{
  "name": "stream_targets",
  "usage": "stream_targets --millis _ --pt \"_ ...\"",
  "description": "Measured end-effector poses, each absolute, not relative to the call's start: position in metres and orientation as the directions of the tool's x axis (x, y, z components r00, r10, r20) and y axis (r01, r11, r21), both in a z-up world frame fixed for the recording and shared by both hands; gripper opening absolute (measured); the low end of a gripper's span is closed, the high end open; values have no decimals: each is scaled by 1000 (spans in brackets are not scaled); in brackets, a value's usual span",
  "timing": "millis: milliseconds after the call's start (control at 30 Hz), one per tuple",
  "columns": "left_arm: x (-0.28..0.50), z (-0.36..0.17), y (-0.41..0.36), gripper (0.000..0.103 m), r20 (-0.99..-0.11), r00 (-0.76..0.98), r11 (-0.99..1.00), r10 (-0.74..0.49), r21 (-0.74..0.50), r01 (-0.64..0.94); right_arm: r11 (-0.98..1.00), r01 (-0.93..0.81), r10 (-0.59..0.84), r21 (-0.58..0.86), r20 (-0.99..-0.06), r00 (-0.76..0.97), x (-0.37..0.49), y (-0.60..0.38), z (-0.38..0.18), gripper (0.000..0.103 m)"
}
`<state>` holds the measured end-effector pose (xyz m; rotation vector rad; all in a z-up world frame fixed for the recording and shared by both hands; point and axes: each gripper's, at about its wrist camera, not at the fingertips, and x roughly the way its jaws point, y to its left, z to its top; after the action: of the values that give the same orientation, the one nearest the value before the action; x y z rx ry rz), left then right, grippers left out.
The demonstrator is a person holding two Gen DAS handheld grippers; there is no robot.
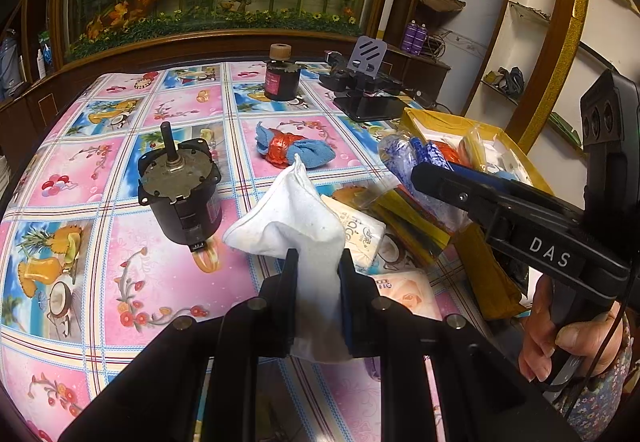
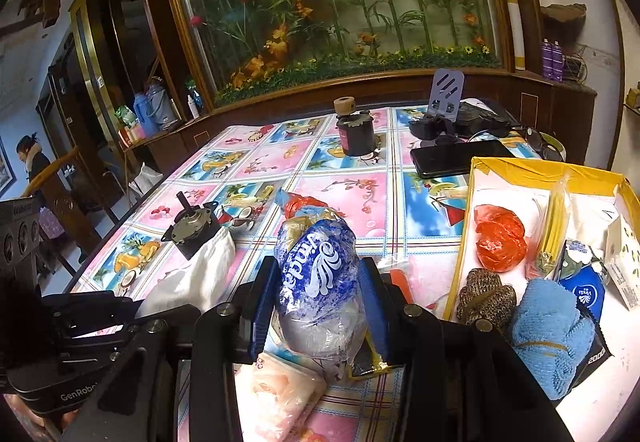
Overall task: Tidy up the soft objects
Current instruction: 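Lift the printed bag with the right tool while the left tool holds the white cloth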
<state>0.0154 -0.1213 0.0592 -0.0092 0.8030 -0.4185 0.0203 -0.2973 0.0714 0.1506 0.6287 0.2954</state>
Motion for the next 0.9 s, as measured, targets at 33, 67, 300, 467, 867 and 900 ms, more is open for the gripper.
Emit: stream_targets --millis 33,67,300,467,867,900 --pt "15 59 -121 17 -696 617 918 -368 -166 360 947 -225 316 228 -556 769 20 -297 71 44" --pt "15 59 -121 17 -696 617 918 -368 -166 361 948 -225 315 227 -556 769 20 -297 72 44" --pt "15 59 -123 17 -697 615 918 -369 -167 361 947 -224 317 230 -556 769 19 -299 72 44" --pt "15 59 -124 17 -697 615 917 -370 -168 362 948 -218 313 232 -554 771 20 -300 71 44" --pt "15 59 -123 17 -697 615 917 -369 -168 361 950 -204 304 235 -549 779 20 -302 72 44" --pt "15 59 -123 17 -697 615 918 -368 -167 360 950 -202 303 238 -547 780 20 -303 73 44"
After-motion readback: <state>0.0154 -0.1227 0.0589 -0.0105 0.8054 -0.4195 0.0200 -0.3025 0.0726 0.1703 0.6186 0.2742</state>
